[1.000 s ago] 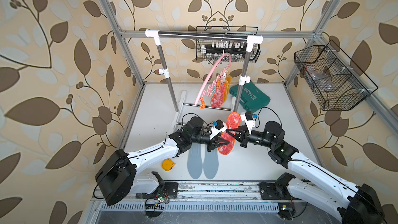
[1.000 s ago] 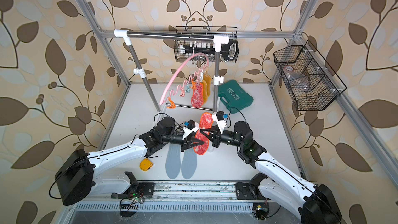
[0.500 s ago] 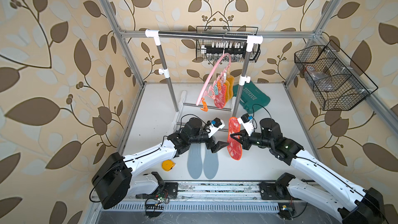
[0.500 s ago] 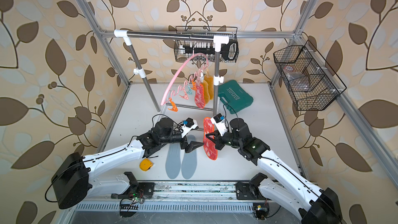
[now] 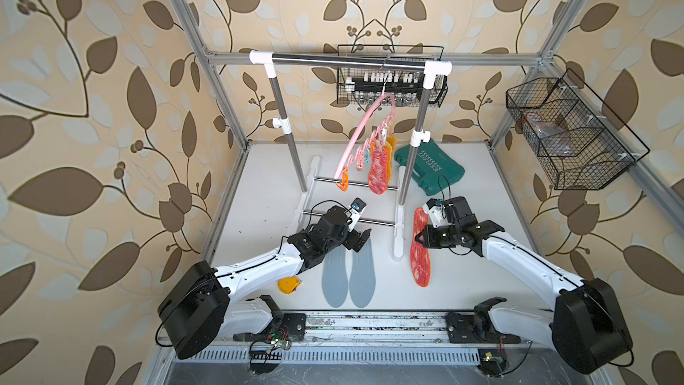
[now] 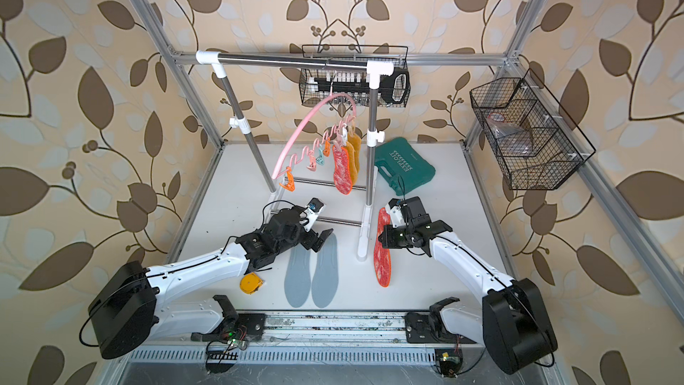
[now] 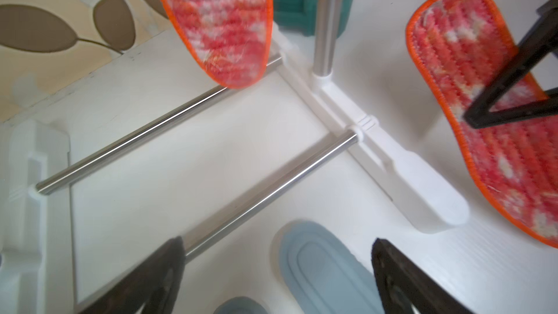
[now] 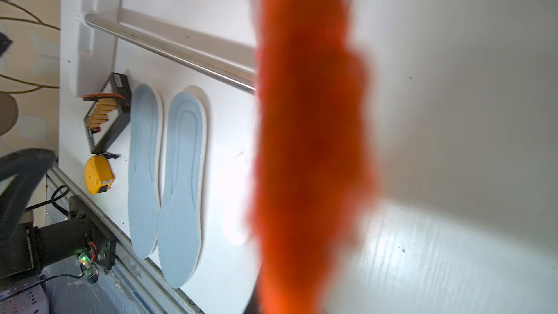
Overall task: Take the shoe insoles off the hanger
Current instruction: Move the clothesline to the center of the board.
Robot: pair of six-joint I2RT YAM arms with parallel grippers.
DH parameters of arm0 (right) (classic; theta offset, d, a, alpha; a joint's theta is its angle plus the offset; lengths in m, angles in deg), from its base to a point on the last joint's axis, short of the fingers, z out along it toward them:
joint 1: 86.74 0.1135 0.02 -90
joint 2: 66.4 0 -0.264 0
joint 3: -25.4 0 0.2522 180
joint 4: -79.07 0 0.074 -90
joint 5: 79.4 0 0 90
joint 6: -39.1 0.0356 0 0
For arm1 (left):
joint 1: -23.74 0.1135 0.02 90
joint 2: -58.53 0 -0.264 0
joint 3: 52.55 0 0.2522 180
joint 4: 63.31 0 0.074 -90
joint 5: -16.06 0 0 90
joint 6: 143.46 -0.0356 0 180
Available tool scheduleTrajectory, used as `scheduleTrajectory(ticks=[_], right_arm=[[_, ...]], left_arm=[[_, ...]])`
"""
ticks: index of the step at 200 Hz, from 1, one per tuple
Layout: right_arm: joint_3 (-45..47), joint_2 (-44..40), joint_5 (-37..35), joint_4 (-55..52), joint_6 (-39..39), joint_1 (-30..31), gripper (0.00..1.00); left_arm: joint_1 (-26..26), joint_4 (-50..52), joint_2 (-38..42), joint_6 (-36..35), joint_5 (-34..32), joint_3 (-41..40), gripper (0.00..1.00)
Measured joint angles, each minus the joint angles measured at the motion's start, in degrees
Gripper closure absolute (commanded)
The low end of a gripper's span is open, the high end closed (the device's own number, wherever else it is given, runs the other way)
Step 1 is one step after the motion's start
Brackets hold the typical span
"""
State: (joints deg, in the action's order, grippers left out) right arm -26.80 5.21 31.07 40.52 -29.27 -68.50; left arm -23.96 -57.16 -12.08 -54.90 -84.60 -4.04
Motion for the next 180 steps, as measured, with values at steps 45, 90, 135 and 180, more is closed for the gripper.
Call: scheduleTrajectory(ticks=[45,90,135,180], right_arm=[[0.00,10.36,4.00,3.02,-0.46,-0.48,1.00],[-0.11,17.75,9.09,6.38,-1.42,-0.68,0.98],[-3.87,22.75,12.57,7.17,-1.75,-0.72,0.98],[-8.76,27.23,12.90,7.54,-1.70,-0.66,0.98]], left_arm=[[0.07,0.02,1.05,1.92,-7.39,-0.94,0.01],[0.09,-0.09,1.07,3.30,-9.31,-0.94,0.01],[0.09,0.26,0.68,3.48,-10.64,-0.94,0.01],[0.09,0.24,0.68,3.48,-11.58,-0.94,0.01]])
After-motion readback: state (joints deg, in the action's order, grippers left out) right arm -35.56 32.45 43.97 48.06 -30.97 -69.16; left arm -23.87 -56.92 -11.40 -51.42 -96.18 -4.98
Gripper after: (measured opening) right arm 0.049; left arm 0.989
